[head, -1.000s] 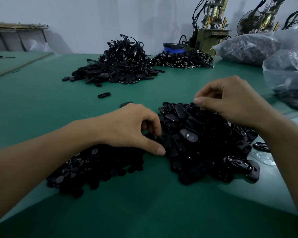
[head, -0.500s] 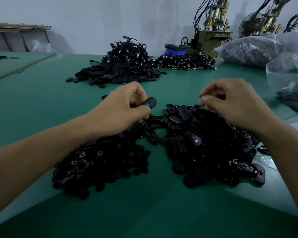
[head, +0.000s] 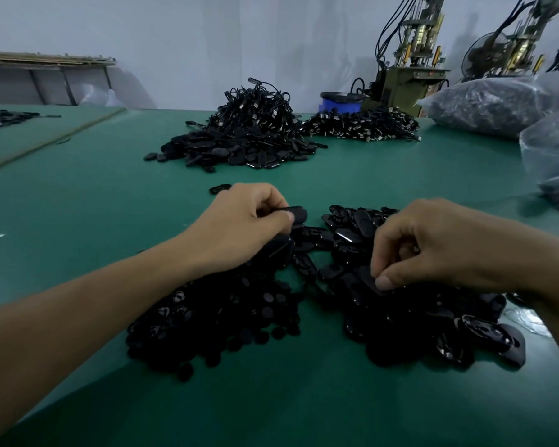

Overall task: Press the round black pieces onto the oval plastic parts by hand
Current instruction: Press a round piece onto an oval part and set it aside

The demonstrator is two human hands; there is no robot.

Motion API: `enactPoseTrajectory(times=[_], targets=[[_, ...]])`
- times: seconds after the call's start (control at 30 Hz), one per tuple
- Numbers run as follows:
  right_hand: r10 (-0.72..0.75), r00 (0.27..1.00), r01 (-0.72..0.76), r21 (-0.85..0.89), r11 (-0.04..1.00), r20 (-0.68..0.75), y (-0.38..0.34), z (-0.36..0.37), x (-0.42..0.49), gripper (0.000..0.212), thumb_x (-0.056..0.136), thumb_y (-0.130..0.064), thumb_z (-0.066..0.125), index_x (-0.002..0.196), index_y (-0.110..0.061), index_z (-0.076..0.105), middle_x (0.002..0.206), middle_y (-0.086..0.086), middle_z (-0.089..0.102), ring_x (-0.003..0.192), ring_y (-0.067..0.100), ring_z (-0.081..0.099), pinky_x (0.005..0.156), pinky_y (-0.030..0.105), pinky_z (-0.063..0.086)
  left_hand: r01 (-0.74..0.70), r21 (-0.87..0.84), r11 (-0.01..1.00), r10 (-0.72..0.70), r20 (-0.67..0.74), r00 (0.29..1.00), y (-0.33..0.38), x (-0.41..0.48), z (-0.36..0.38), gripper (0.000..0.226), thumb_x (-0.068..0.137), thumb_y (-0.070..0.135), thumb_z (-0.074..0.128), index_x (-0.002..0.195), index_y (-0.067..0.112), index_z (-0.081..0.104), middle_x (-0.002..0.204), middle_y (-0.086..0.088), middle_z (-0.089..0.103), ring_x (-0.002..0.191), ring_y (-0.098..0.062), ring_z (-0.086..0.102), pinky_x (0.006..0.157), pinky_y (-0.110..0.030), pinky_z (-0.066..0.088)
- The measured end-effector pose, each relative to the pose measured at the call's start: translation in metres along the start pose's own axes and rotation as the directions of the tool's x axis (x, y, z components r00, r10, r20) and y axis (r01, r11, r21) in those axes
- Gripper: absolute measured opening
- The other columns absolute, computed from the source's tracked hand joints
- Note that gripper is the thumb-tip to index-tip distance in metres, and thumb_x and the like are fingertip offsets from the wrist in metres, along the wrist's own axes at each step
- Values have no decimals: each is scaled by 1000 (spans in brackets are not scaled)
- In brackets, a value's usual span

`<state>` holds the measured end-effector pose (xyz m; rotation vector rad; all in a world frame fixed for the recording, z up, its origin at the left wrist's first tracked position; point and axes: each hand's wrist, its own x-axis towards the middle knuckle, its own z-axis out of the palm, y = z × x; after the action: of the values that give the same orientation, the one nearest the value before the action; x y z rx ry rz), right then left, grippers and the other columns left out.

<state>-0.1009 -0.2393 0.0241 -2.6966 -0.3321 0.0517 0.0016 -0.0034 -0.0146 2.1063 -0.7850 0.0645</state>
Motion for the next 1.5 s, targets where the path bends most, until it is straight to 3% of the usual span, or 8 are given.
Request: enactPoseTrajectory(times=[0.17, 0.4, 0.5, 0.6, 0.73, 1.07, 1.2, 1.5], targets=[[-14, 994, 6, -77, 997, -110, 3, 13, 18, 17, 78, -23, 83, 72, -33, 72, 68, -12, 66, 66, -2, 60, 61, 11, 44, -93, 53, 994, 72, 313, 947, 11, 8, 7, 8, 97, 26, 62, 90, 23, 62, 93, -2, 71, 68, -5, 56, 69, -27, 47], [-10, 906, -82, -197, 977, -423, 21, 31, 40, 13, 87, -23, 75, 80, -32, 68, 74, -13, 56, 73, 7, 56, 70, 35, 50, -125, 235, 964, 30, 370, 928, 8, 31, 25, 20, 99, 26, 58, 83, 33, 49, 124, -6, 67, 120, -23, 60, 100, -44, 46], [42, 843, -154, -165, 974, -536, 23, 34, 45, 6, 88, -27, 74, 83, -27, 71, 80, -10, 63, 78, 15, 60, 75, 38, 53, -71, 209, 975, 8, 289, 957, 2, 38, 30, 9, 100, 27, 57, 91, 26, 55, 115, -4, 67, 106, -21, 62, 91, -30, 49], [79, 765, -115, -16, 993, -639, 20, 32, 43, 15, 88, -26, 75, 78, -34, 68, 73, -15, 67, 71, -1, 61, 67, 12, 46, -44, 133, 990, 35, 67, 997, 0, 37, 25, 8, 96, 29, 63, 90, 24, 62, 91, 7, 67, 76, -5, 57, 62, -9, 40], [155, 825, -8, 264, 965, -543, 3, 29, 45, 15, 88, -21, 75, 79, -33, 73, 70, -17, 70, 67, -8, 62, 66, 9, 44, 2, 31, 1000, -1, -58, 998, -5, 19, 5, 16, 90, 31, 70, 75, 32, 66, 69, 12, 70, 57, 6, 56, 57, -9, 40], [168, 923, 49, 538, 842, -347, -55, 28, 63, 9, 90, -14, 72, 86, -22, 74, 79, 5, 75, 63, 7, 63, 56, 25, 49, 33, -242, 970, -97, -261, 961, -20, -39, -14, 7, 86, 23, 76, 86, 30, 74, 72, 8, 75, 65, -5, 69, 65, -19, 53], [168, 941, 58, 629, 776, -293, -52, 49, 60, 16, 91, -10, 71, 98, -24, 74, 76, -4, 75, 64, 0, 66, 57, 12, 49, -45, -289, 956, -61, -347, 936, -21, -45, -10, 17, 85, 15, 76, 84, 32, 76, 72, 9, 75, 65, -4, 68, 66, -17, 55], [76, 902, 220, 604, 766, -425, -55, 58, 54, 17, 87, -11, 75, 81, -27, 78, 61, -13, 67, 52, -6, 56, 53, 6, 41, 4, -354, 935, -113, -285, 952, -19, -52, -10, 19, 85, 7, 76, 91, 25, 78, 73, 0, 77, 71, -20, 75, 71, -23, 60]])
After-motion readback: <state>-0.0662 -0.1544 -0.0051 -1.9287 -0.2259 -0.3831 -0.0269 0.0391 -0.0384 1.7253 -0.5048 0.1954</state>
